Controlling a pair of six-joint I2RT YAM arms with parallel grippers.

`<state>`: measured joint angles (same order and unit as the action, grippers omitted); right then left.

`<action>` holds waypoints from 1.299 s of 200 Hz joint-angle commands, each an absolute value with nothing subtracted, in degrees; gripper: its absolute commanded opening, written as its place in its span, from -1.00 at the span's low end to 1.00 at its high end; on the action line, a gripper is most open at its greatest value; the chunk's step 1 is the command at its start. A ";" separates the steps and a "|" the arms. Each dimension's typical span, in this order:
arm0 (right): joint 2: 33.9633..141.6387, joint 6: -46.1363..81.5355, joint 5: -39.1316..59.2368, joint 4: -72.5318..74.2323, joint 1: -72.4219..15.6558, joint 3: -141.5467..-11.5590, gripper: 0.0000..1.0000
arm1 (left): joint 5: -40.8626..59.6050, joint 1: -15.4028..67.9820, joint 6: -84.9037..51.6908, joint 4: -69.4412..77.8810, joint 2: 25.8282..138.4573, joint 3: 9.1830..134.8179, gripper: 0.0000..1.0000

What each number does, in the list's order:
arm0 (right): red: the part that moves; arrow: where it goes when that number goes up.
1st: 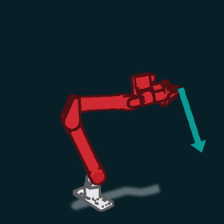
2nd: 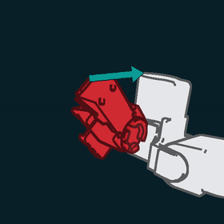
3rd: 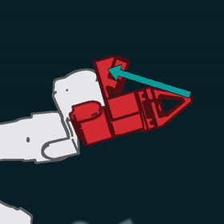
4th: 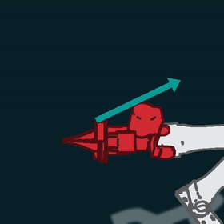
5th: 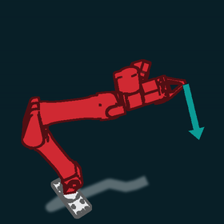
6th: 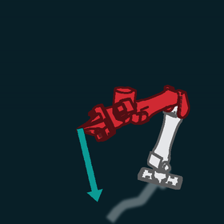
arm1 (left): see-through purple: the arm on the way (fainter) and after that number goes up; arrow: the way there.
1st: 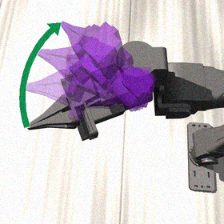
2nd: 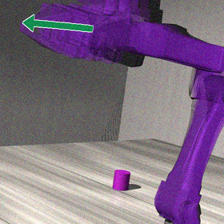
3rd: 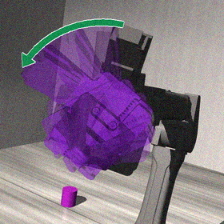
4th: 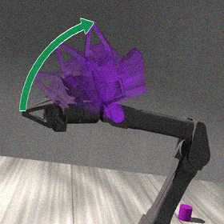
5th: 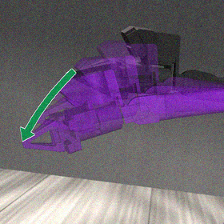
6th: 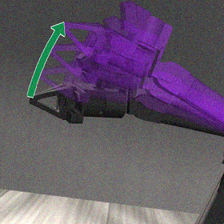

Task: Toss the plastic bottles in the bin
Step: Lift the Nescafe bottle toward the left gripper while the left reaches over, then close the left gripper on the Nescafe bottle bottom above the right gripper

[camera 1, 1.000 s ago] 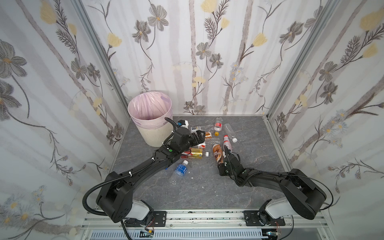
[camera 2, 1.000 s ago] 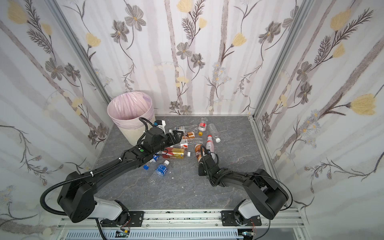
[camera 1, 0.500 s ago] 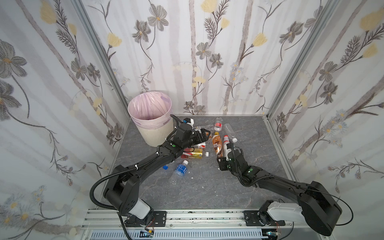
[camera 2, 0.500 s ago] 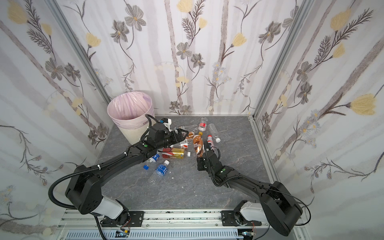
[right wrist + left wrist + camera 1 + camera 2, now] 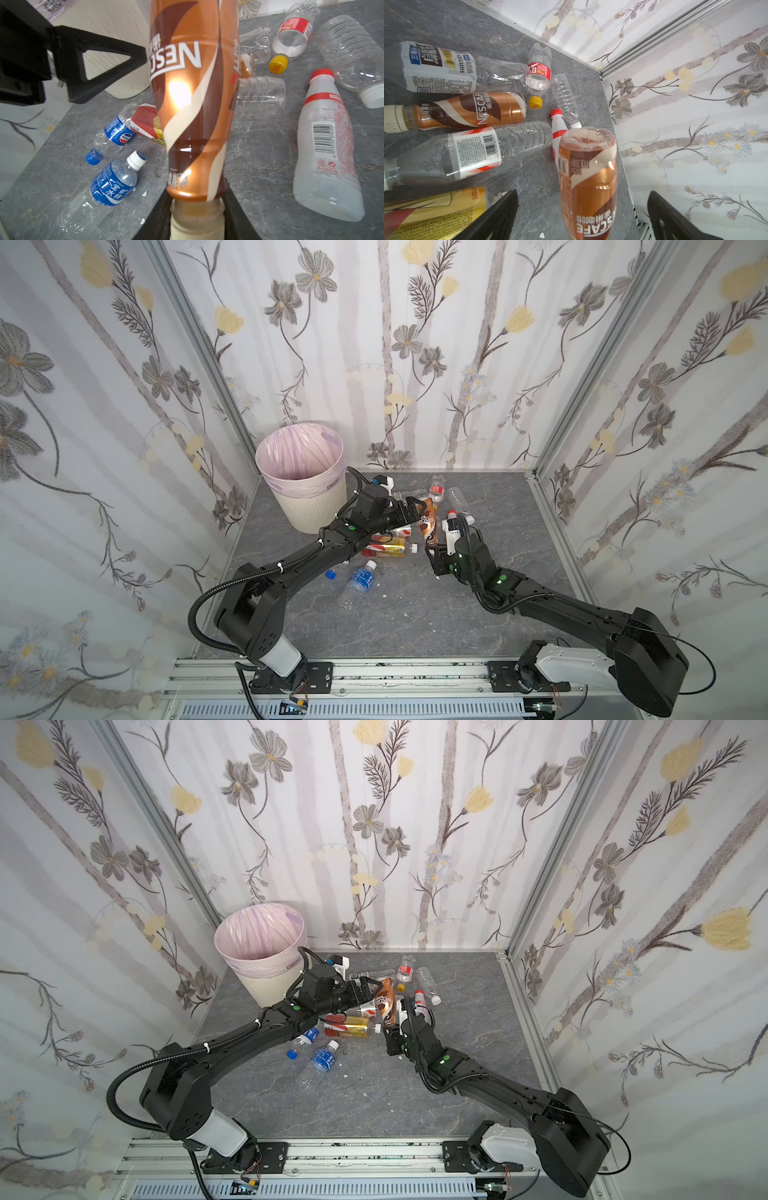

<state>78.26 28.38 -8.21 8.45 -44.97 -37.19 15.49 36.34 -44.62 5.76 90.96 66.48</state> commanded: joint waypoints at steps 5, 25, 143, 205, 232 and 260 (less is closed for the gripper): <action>77.67 27.19 -8.15 11.47 -45.85 -37.97 -0.29 | 15.13 36.30 -44.57 7.09 91.39 67.32 1.00; 77.00 27.00 -7.76 12.16 -46.39 -37.76 -0.29 | 14.23 36.32 -44.36 7.12 91.49 67.41 1.00; 77.67 26.28 -5.41 14.66 -49.18 -38.06 -0.29 | 15.52 36.53 -43.90 7.19 93.01 69.07 0.65; 78.62 26.26 -6.86 14.06 -49.35 -39.26 -0.28 | 15.38 36.78 -43.68 7.20 92.46 68.74 0.24; 79.27 26.36 -7.21 14.11 -49.39 -39.73 -0.19 | 15.50 36.94 -43.70 7.21 92.09 68.38 0.08; 79.41 26.34 -7.54 13.61 -49.37 -40.43 0.07 | 14.41 36.83 -42.70 7.21 91.49 68.11 0.03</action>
<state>79.18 26.50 -6.39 11.70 -49.39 -39.46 15.22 36.82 -43.88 5.74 92.25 68.31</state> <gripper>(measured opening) 0.475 0.533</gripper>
